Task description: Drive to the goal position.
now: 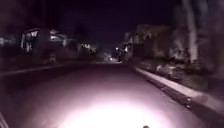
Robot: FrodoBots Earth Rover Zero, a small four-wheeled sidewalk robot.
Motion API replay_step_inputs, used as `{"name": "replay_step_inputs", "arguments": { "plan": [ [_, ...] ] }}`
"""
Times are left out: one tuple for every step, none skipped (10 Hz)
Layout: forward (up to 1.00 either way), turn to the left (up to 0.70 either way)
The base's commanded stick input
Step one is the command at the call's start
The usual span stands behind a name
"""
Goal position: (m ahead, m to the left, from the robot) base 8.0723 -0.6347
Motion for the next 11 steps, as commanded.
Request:
{"name": "replay_step_inputs", "arguments": {
  "plan": [
    [0.7,0.0],
    [0.7,-0.16],
    [0.7,-0.3],
    [0.7,-0.34],
    [0.7,-0.19],
    [0.7,0.0],
    [0.7,0.0],
    [0.7,0.0],
    [0.7,0.0],
    [0.7,0.0],
    [0.7,0.0]
  ]
}}
